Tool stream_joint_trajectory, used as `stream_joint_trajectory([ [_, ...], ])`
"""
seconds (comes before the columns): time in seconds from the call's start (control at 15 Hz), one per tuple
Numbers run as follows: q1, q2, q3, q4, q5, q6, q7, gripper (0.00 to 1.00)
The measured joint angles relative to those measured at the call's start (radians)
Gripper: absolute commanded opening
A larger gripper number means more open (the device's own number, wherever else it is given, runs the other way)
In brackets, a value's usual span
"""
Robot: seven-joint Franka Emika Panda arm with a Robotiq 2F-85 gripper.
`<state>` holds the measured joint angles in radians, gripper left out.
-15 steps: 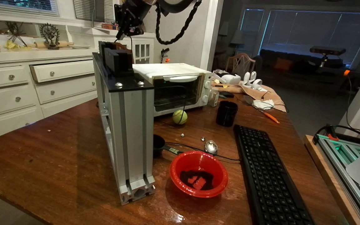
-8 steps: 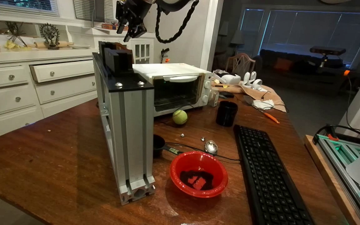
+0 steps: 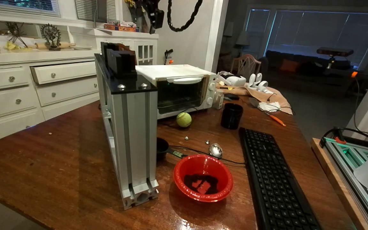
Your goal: Move the black cable backwards
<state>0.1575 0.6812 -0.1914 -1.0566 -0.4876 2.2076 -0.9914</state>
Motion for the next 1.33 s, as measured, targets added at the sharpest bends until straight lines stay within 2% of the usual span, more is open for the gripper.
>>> stream_joint_trajectory([
  [0.2,0.045,-0.031,-0.031,-0.014,-0.009,-0.178,0.074,1.0],
  [0.4,0.051,-0.064,-0.021,-0.059,0.049,-0.283,0.143,1.0],
  [0.67,0.04,-0.144,-0.012,-0.18,0.173,-0.259,0.245,1.0],
  [1.07,-0.084,-0.318,0.13,-0.448,0.235,-0.108,0.44,1.0],
  [1.33,-0.123,-0.419,0.158,-0.637,0.257,-0.079,0.551,1.0],
])
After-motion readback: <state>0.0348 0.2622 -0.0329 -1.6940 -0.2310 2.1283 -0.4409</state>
